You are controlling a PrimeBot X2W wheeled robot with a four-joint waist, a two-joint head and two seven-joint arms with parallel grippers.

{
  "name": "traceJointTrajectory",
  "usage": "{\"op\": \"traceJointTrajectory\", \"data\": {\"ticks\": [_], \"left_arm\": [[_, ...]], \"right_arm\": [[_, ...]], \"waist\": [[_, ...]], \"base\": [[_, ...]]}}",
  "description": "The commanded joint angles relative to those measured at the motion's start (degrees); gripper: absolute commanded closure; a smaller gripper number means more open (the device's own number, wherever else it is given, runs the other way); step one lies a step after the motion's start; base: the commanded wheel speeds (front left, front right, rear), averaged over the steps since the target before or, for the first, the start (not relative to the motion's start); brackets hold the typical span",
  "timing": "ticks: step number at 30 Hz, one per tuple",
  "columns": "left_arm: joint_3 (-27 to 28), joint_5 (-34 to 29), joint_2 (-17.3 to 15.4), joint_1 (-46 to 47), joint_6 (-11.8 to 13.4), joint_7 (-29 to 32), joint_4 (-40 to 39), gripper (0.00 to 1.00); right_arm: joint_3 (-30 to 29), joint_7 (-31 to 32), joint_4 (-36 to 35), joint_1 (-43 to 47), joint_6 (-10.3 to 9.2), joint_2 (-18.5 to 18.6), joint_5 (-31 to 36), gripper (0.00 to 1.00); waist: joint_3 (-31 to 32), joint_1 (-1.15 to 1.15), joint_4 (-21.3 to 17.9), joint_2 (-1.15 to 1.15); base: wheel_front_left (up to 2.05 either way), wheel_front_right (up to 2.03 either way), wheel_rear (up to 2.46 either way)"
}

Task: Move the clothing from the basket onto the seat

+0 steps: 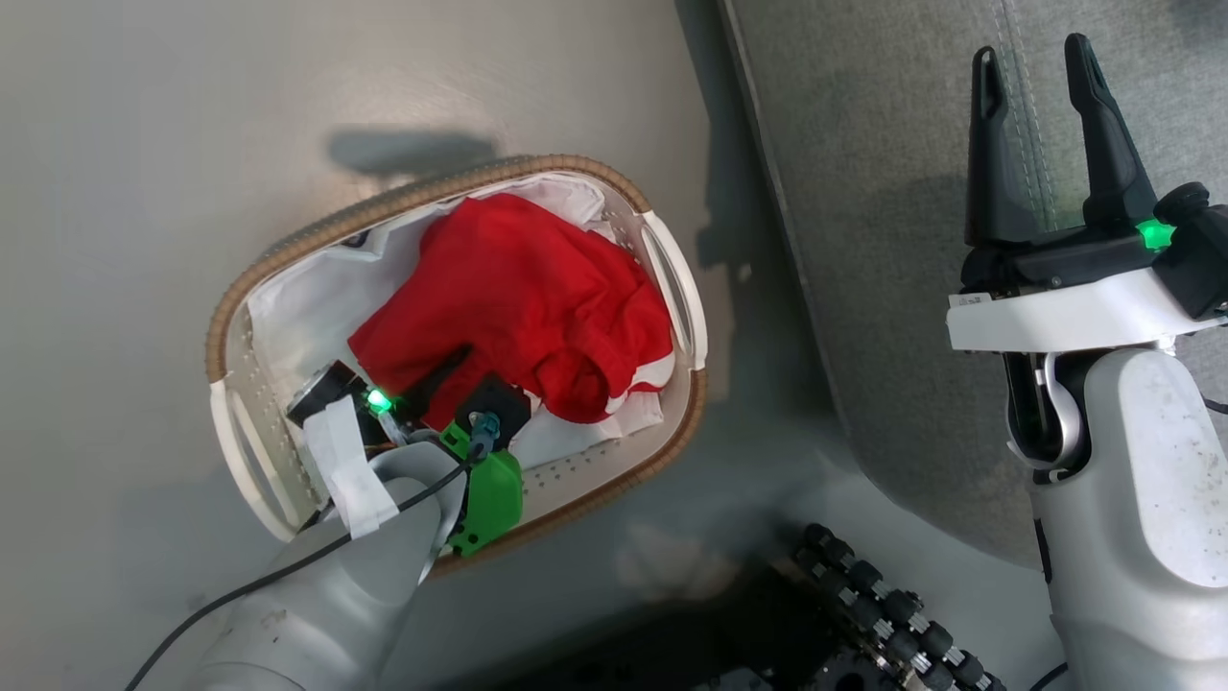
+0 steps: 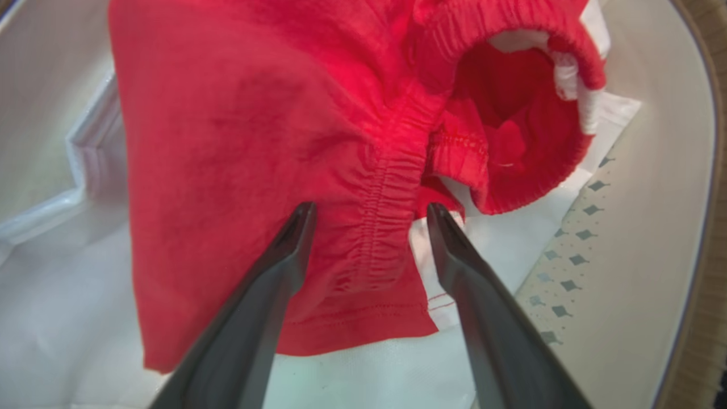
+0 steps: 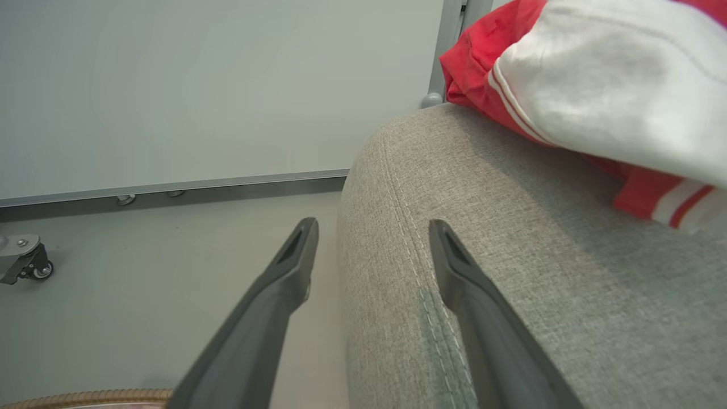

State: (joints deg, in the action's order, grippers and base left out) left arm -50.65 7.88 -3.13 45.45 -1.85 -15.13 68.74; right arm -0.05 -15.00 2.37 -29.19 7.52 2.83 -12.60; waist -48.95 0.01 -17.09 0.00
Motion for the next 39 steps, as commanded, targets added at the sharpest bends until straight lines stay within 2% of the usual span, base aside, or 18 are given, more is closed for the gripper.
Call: {"op": "traceJointTrajectory", "data": {"ticks": [1, 9, 12, 13, 14, 16, 28, 34, 39], "left_arm": [[-0.10, 0.03, -0.46, 1.31, 0.91, 0.30, 0.89, 0.00], [0.92, 1.55, -0.56, 3.25, 2.98, 2.18, 3.34, 0.00], [1.11, 2.08, -0.55, 3.75, 2.95, 2.83, 3.76, 0.00], [1.17, 2.28, -0.55, 4.01, 3.06, 3.03, 3.89, 0.26], [1.15, 2.46, -0.54, 4.17, 3.16, 3.34, 4.00, 0.60], [1.16, 2.62, -0.53, 4.31, 3.37, 3.55, 4.20, 1.00], [0.84, 4.99, 0.05, 1.92, 1.42, 0.96, 1.96, 1.00], [1.05, 6.77, 0.17, -0.41, 0.29, -0.10, -3.41, 1.00], [1.42, 6.85, -0.46, -3.50, -0.17, -0.05, -11.56, 1.00]], "right_arm": [[0.04, -0.28, -0.40, -0.84, -0.07, 0.12, -0.49, 0.00], [0.46, -0.28, -0.98, -1.18, -0.07, 0.12, -1.42, 0.00], [0.67, -0.28, -1.15, -1.48, -0.07, 0.12, -1.68, 0.00], [0.75, -0.28, -1.18, -1.57, -0.06, 0.12, -1.72, 0.00], [0.81, -0.28, -1.19, -1.62, -0.06, 0.12, -1.80, 0.00], [0.82, -0.28, -1.19, -1.72, -0.07, 0.12, -2.01, 0.00], [0.18, -0.28, 0.18, -0.55, -0.07, 0.14, -0.78, 0.00], [-0.15, -0.28, 1.00, 0.93, -0.07, 0.15, 0.89, 0.00], [-0.52, -0.28, 1.80, 2.48, -0.07, 0.17, 3.19, 0.00]], "waist": [[-1.98, -0.01, -1.42, 0.00], [-3.32, -0.01, -2.20, 0.00], [-3.67, -0.01, -2.49, 0.00], [-3.76, -0.01, -2.60, 0.00], [-3.80, -0.01, -2.68, 0.00], [-3.84, -0.01, -2.83, 0.00], [0.30, -0.01, -0.89, 0.00], [5.88, -0.01, 1.85, 0.00], [11.98, -0.01, 4.27, 0.00]], "base": [[0.00, 0.00, 0.00], [0.00, 0.00, 0.00], [0.00, 0.00, 0.00], [0.00, 0.00, 0.00], [0.00, 0.00, 0.00], [0.00, 0.00, 0.00], [0.00, 0.00, 0.00], [0.00, 0.00, 0.00], [0.00, 0.00, 0.00]]}}
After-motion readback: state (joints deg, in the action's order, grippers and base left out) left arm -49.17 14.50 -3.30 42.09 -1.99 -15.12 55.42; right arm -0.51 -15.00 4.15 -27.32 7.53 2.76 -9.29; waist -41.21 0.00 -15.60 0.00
